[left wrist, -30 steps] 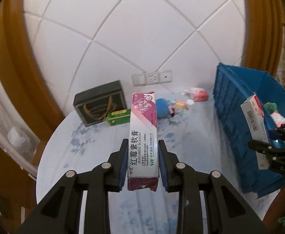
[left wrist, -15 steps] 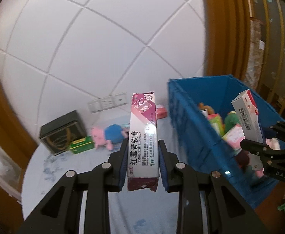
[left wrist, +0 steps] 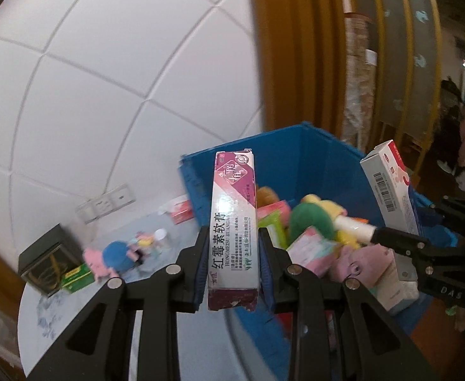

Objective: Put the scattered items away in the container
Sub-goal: 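Carry both ointment boxes over the blue crate with both tools, then open both tools to drop the ointment boxes into the blue crate, then move both tools back toward the pig plush and green box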

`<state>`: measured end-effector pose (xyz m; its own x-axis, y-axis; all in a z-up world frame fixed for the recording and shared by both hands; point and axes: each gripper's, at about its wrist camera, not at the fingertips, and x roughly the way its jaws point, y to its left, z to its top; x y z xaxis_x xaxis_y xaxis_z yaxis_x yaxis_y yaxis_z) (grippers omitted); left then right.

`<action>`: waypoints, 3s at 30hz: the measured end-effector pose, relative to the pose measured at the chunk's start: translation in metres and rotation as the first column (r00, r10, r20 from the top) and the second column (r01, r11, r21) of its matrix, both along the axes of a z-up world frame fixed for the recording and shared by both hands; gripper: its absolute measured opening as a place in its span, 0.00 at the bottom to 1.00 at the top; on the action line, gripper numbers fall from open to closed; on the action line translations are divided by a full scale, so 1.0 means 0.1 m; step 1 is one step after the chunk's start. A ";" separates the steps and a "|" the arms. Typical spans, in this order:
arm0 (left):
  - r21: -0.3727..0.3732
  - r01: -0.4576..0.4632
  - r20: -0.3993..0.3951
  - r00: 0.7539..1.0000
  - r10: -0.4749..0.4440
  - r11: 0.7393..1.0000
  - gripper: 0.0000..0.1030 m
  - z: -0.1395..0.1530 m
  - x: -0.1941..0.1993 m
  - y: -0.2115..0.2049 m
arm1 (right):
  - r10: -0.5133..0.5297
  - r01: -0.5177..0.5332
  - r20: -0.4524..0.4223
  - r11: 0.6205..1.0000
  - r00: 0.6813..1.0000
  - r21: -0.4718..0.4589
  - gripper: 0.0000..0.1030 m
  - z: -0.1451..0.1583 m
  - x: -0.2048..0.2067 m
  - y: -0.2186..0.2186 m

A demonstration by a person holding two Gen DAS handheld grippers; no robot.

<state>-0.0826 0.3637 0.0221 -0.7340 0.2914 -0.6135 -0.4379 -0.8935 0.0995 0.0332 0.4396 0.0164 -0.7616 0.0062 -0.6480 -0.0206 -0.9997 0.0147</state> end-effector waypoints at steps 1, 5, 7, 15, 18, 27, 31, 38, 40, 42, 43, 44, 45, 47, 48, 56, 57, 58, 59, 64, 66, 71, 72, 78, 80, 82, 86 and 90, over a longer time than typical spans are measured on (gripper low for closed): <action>0.000 0.012 -0.001 1.000 -0.012 1.000 0.27 0.01 -0.01 0.07 | -0.019 0.019 -0.001 1.000 1.000 -0.005 0.37 0.01 0.03 0.10; -0.001 0.061 -0.001 0.998 -0.061 0.998 0.27 0.04 -0.07 0.38 | -0.087 0.087 -0.004 0.996 0.996 -0.020 0.37 0.02 0.11 0.42; 0.000 0.078 0.005 0.997 -0.078 0.997 0.27 0.04 -0.10 0.51 | -0.115 0.115 -0.003 0.993 0.993 -0.027 0.37 0.01 0.13 0.55; -0.026 0.104 0.019 0.994 -0.103 0.994 0.27 0.04 -0.25 0.84 | -0.194 0.193 -0.005 0.979 0.981 -0.064 0.38 0.00 0.19 1.01; -0.026 0.104 0.019 0.994 -0.104 0.994 0.27 0.05 -0.26 0.87 | -0.195 0.195 0.000 0.979 0.981 -0.068 0.37 -0.02 0.13 1.05; -0.021 0.012 0.013 1.000 -0.012 1.000 0.89 0.05 -0.40 0.82 | -0.214 0.214 0.014 0.977 0.977 -0.003 0.83 -0.08 -0.07 1.09; -0.009 -0.008 0.046 0.999 0.008 1.000 1.00 -0.03 -0.47 0.65 | -0.206 0.206 -0.006 0.978 0.979 0.033 1.00 -0.07 -0.11 1.05; -0.007 -0.020 0.031 0.999 0.021 1.000 1.00 -0.02 -0.43 0.46 | -0.190 0.190 -0.001 0.981 0.982 0.049 1.00 -0.08 -0.18 0.92; -0.008 -0.023 0.026 0.999 0.023 1.000 1.00 -0.02 -0.42 0.44 | -0.185 0.185 -0.002 0.981 0.983 0.052 1.00 -0.07 -0.18 0.86; -0.005 -0.027 0.022 0.999 0.028 1.000 1.00 -0.01 -0.40 0.37 | -0.179 0.179 -0.001 0.982 0.984 0.058 1.00 -0.04 -0.19 0.77; -0.005 -0.030 0.020 0.999 0.031 1.000 1.00 0.00 -0.39 0.34 | -0.176 0.176 -0.003 0.983 0.984 0.060 1.00 -0.03 -0.19 0.73; -0.006 -0.035 0.017 0.999 0.035 0.999 1.00 0.00 -0.38 0.30 | -0.174 0.174 -0.004 0.983 0.985 0.061 1.00 -0.02 -0.19 0.70; -0.007 -0.039 0.017 0.999 0.039 0.999 1.00 0.00 -0.37 0.26 | -0.171 0.171 -0.005 0.983 0.985 0.063 1.00 -0.01 -0.20 0.67; -0.009 -0.051 0.017 0.999 0.051 0.999 1.00 -0.01 -0.37 0.16 | -0.164 0.164 -0.007 0.984 0.987 0.064 1.00 0.01 -0.21 0.60; -0.011 -0.057 0.017 0.998 0.057 0.998 1.00 -0.02 -0.37 0.11 | -0.160 0.160 -0.008 0.985 0.987 0.065 1.00 0.01 -0.22 0.56; -0.001 -0.141 0.056 0.988 0.140 0.990 1.00 -0.20 -0.35 -0.62 | -0.086 0.086 -0.007 0.993 0.996 0.078 1.00 0.02 -0.38 0.05; -0.001 -0.152 0.061 0.987 0.152 0.988 1.00 -0.24 -0.33 -0.73 | -0.077 0.077 -0.002 0.994 0.997 0.079 1.00 0.01 -0.41 -0.02; -0.001 -0.165 0.066 0.984 0.164 0.986 1.00 -0.27 -0.32 -0.85 | -0.065 0.064 0.004 0.995 0.998 0.078 1.00 -0.01 -0.46 -0.11; -0.004 -0.183 0.071 0.981 0.182 0.983 1.00 -0.32 -0.31 -0.99 | -0.049 0.048 0.009 0.996 0.999 0.080 1.00 -0.02 -0.51 -0.21; -0.003 -0.270 0.089 0.959 0.269 0.963 1.00 -0.49 -0.28 -1.66 | 0.027 -0.028 0.022 0.996 0.999 0.089 1.00 -0.06 -0.72 -0.75; -0.012 -0.301 0.088 0.950 0.301 0.953 1.00 -0.57 -0.29 -1.94 | 0.052 -0.054 0.023 0.994 0.998 0.098 1.00 -0.07 -0.81 -0.98; -0.033 -0.374 0.106 0.921 0.375 0.927 1.00 -0.85 -0.39 -2.64 | 0.121 -0.124 0.033 0.986 0.992 0.109 1.00 -0.18 -1.05 -1.59; -0.036 -0.386 0.112 0.915 0.387 0.922 1.00 -0.92 -0.42 -2.76 | 0.132 -0.135 0.039 0.984 0.991 0.112 1.00 -0.22 -1.10 -1.71; -0.061 -0.450 0.156 0.877 0.454 0.891 1.00 -1.33 -0.68 -3.53 | 0.180 -0.188 0.085 0.978 0.980 0.093 1.00 -0.53 -1.54 -2.33; -0.058 -0.466 0.167 0.867 0.469 0.883 1.00 -1.46 -0.78 -3.78 | 0.187 -0.194 0.102 0.979 0.977 0.061 1.00 -0.63 -1.70 -2.51; -0.055 -0.477 0.171 0.861 0.479 0.877 1.00 -1.57 -0.87 -3.98 | 0.192 -0.200 0.111 0.977 0.975 0.070 1.00 -0.74 -1.87 -2.71; -0.068 -0.452 0.164 0.874 0.457 0.889 1.00 -1.86 -1.17 -4.32 | 0.218 -0.231 0.156 0.970 0.963 0.072 1.00 -1.04 -2.21 -3.02; -0.101 -0.409 0.125 0.899 0.419 0.907 1.00 -2.20 -1.52 -4.53 | 0.227 -0.244 0.172 0.966 0.958 0.083 1.00 -1.40 -2.56 -3.24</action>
<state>-0.2347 -0.0894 -0.1981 -0.6833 -0.0676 -0.7270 -0.0439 -0.9901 0.1333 -0.2231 0.1151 -0.1232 -0.6359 -0.0882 -0.7667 0.2219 -0.9724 -0.0723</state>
